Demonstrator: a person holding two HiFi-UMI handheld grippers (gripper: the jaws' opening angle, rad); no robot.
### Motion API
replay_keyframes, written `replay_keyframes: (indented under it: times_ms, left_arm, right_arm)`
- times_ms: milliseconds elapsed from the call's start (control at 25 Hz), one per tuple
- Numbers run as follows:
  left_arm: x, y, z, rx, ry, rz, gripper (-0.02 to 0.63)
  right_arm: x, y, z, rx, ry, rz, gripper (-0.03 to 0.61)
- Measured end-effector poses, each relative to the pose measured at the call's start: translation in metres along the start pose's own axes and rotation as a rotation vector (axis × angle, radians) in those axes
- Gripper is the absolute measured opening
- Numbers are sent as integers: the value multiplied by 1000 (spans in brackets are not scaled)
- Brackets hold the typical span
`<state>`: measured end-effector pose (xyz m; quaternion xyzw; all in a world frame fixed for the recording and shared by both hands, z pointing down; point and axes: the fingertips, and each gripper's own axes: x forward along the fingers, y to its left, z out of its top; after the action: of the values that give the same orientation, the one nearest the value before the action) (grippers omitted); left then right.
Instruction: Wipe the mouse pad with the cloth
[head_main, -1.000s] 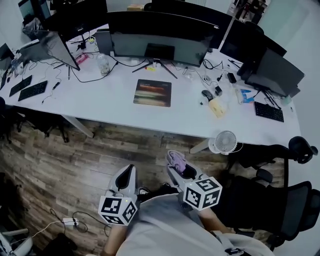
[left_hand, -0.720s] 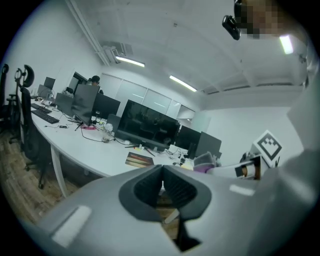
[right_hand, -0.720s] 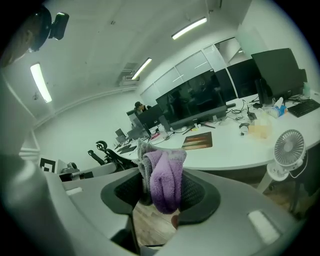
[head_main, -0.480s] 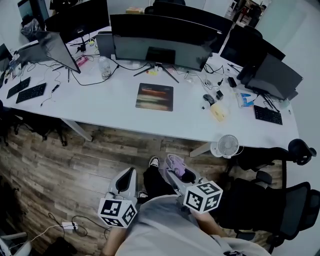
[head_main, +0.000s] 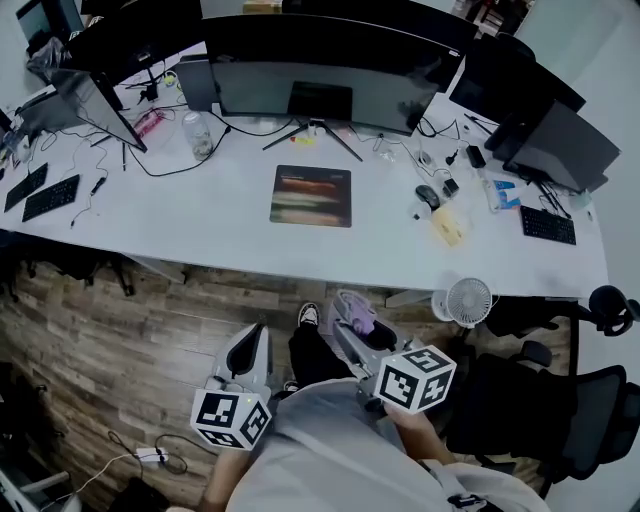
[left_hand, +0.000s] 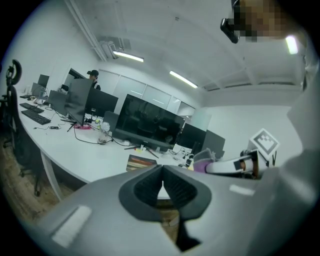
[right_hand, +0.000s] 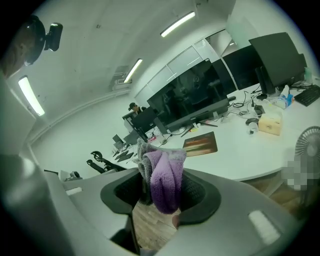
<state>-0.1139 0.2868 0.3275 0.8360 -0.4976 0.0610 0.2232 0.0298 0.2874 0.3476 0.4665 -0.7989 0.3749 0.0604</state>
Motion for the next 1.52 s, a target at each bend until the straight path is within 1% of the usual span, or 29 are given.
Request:
replay_keyframes:
  times_ms: [160,360,520,800,880,960,1080,1240,1440,1520]
  left_arm:
    - [38,12,11,6,28,-17,0]
    - [85,27,27,5,54,-26,0]
    - [122,36,39,12,73,-29,0]
    - [178,42,60,53,95,-36,0]
    - [190,43,63,76,108,-40,0]
    - [201,45,64,79,116,-39,0]
    - [217,48,61,74,129,-26,0]
    - [232,57,48,98,173,12,0]
    - [243,70,40,78,210,28,0]
    - [248,78,36,74,220,37,0]
  right_arm:
    - [27,-10,31,62,-12,35,192]
    - [60,-27,62,62,-6,42,192]
    - [86,-42,82,81,3,59,192]
    - [118,-68,123,101,-12,103,190]
    - [125,-75,134,110,-23,114,183]
    - [131,-82,142,109,-24,116,183]
    - [141,-93,148,96,-10,113,181]
    - [153,-105,143,108,30,106,176]
    - [165,-114,139,153,43,104,176]
    - [172,-118,138,155,53,95,176]
